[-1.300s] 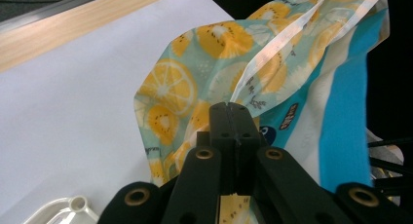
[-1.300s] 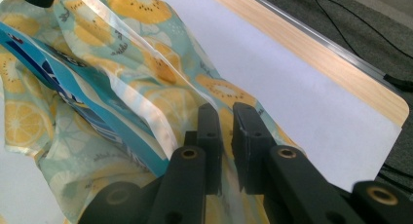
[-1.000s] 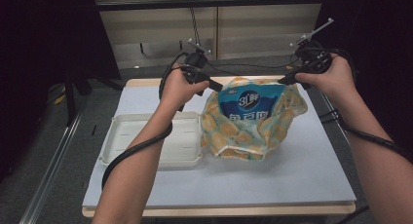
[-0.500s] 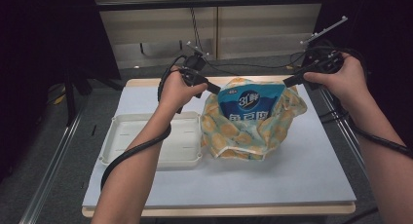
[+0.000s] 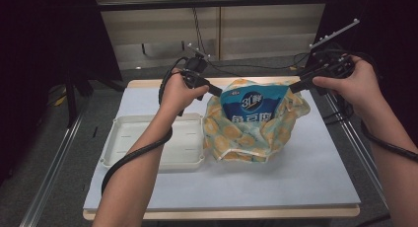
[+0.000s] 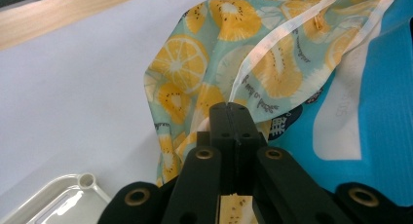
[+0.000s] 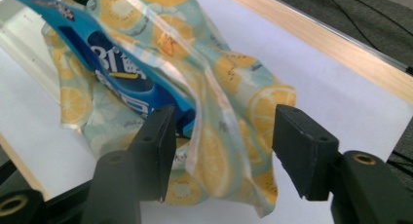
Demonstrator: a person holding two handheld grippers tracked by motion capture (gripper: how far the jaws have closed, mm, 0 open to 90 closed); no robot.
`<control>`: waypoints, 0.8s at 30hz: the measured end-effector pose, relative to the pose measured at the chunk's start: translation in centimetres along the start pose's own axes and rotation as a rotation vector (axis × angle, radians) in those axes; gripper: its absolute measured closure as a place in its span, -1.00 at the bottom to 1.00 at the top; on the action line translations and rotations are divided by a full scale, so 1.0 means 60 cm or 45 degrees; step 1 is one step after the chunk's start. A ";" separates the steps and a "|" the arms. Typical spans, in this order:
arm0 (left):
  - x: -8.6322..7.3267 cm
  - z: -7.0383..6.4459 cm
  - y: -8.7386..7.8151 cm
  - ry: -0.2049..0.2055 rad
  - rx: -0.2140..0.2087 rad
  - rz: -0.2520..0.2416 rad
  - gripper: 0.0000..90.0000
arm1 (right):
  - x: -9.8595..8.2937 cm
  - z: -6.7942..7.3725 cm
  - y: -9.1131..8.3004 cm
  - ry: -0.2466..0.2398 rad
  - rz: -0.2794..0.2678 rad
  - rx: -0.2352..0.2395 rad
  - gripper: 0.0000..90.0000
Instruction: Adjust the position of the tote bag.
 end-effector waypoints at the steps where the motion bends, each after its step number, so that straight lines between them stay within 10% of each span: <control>1: 0.000 0.001 0.000 0.007 0.003 0.002 1.00 | -0.003 0.001 0.001 -0.009 0.007 -0.001 -0.12; 10: -0.004 0.003 -0.002 0.004 -0.001 0.003 1.00 | -0.022 -0.003 0.024 -0.037 0.059 -0.005 -0.12; 24: -0.016 0.011 0.003 -0.004 0.003 0.010 1.00 | -0.034 -0.038 0.049 0.056 0.059 -0.053 0.82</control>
Point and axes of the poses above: each handheld gripper's, and its own axes: y roughly forward along the jaws, x roughly out of its top, z roughly to its left, the point moved 5 cm from there along y, roughly forward along the jaws, and after that the axes turned 10 degrees about y, right-handed, at the moved point
